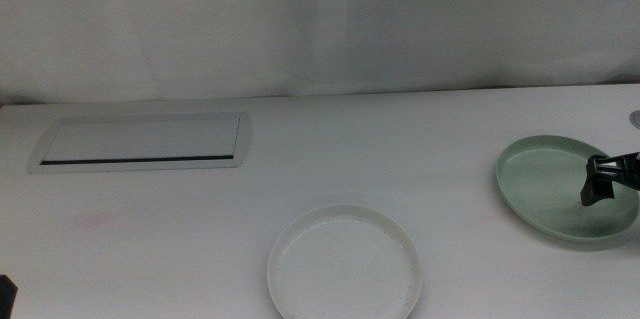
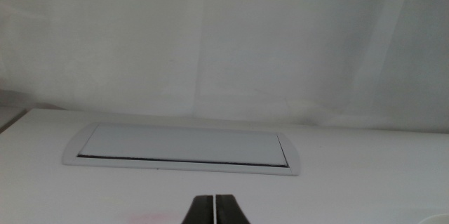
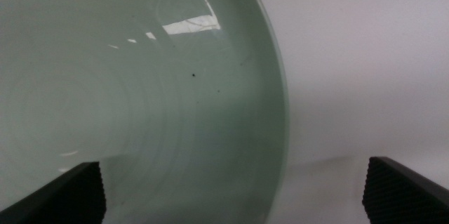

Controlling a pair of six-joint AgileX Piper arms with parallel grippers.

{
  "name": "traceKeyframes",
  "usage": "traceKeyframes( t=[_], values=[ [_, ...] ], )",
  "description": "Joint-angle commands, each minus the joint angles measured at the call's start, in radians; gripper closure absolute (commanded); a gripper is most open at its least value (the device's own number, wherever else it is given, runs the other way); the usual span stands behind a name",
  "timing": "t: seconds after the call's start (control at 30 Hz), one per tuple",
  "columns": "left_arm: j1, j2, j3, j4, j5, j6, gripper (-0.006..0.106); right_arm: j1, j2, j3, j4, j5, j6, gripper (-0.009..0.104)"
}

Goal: Stack the three bowls on top of each other.

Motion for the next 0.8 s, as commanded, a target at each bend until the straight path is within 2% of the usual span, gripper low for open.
traceKeyframes(
  t=[0.0, 0.13, 0.23, 0.3, 0.4, 0.63, 0.77],
  values=[
    [0.001, -0.003, 0.039, -0.002, -0.014, -0.001, 0.103, -0.005, 0.012, -0.007, 0.000, -0.021, -0.010, -0.005],
    [0.001, -0.003, 0.039, -0.002, -0.014, -0.001, 0.103, -0.005, 0.035, -0.007, 0.007, -0.022, -0.010, 0.006],
    [0.001, -0.003, 0.039, -0.002, -0.014, -0.001, 0.103, -0.005, 0.058, -0.007, 0.012, -0.014, -0.010, 0.027],
    [0.001, -0.003, 0.039, -0.002, -0.014, -0.001, 0.103, -0.005, 0.062, -0.007, 0.014, -0.013, -0.007, 0.052],
    [0.001, -0.003, 0.039, -0.002, -0.014, -0.001, 0.103, -0.005, 0.062, -0.007, 0.014, -0.013, -0.005, 0.097],
    [0.001, -0.003, 0.039, -0.002, -0.021, -0.001, 0.103, -0.005, 0.035, -0.007, 0.016, -0.025, -0.003, 0.098],
    [0.001, -0.003, 0.039, -0.002, -0.021, -0.001, 0.103, -0.005, -0.062, -0.007, 0.016, -0.020, -0.003, 0.098]
  ],
)
